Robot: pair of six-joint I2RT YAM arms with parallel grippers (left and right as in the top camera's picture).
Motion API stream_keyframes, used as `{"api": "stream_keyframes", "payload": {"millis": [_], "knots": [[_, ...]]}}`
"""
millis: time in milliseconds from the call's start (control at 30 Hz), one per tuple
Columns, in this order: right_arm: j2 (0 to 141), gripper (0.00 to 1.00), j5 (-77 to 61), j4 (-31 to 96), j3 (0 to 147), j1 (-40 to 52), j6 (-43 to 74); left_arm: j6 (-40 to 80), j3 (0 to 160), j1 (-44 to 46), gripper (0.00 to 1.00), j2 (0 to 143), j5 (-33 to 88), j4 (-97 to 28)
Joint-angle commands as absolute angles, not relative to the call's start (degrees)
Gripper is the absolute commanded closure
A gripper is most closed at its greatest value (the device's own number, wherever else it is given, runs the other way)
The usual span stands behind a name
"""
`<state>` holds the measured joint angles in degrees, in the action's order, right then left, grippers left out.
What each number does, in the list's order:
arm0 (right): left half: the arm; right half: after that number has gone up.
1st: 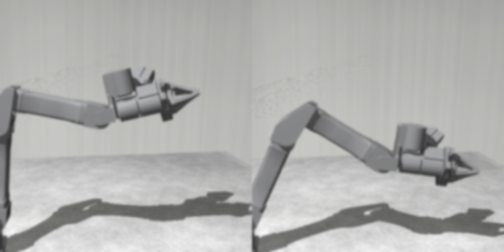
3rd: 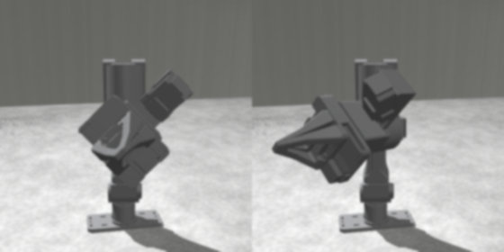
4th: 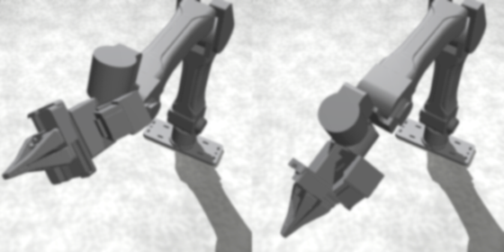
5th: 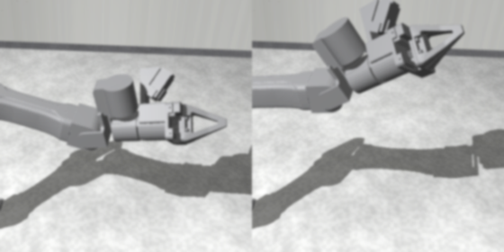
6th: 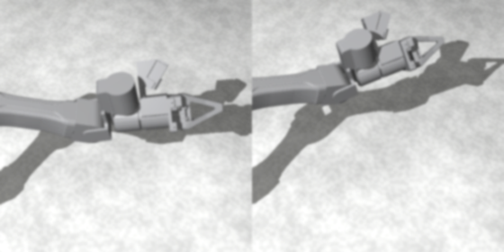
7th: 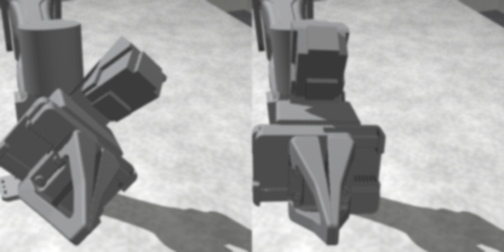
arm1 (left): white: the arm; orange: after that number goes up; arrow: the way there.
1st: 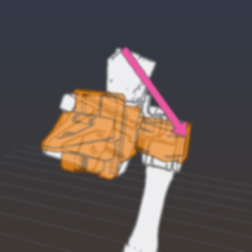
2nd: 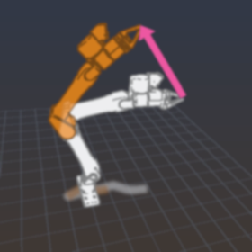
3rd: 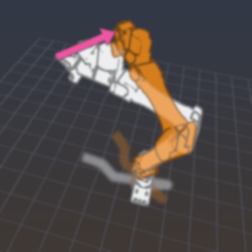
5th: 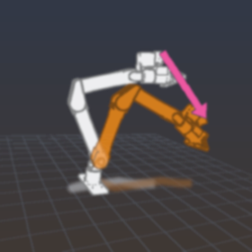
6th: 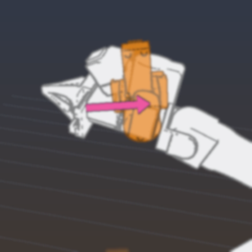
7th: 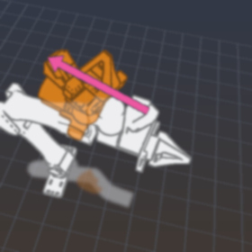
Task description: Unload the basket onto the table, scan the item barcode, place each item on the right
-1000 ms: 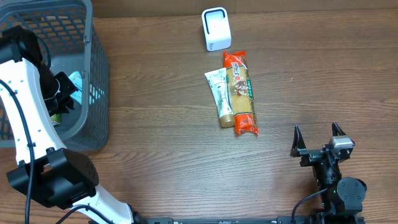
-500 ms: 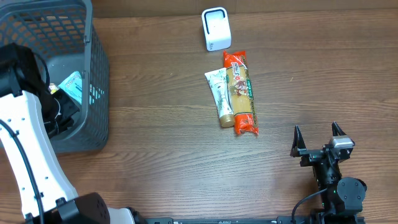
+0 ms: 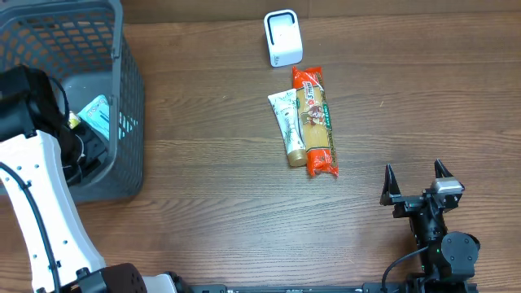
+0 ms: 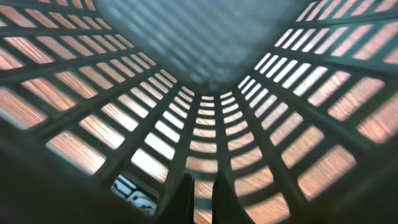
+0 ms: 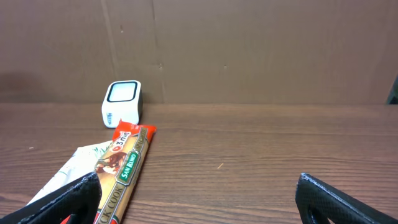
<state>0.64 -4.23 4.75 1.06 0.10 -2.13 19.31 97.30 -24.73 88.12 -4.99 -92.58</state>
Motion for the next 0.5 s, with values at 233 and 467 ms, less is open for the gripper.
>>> {"api": "stream_keyframes", "payload": {"millis": [233,467], "knots": [[0.2,0.0,-4.5,4.6,0.5,0.3,-2.9,18.2,95.4,-24.3,0.96,85.4,1.5,-96.8],[0.2,0.0,-4.5,4.6,0.5,0.3,-2.9,18.5,95.4,-24.4,0.96,80.2,0.1,-96.1]]}}
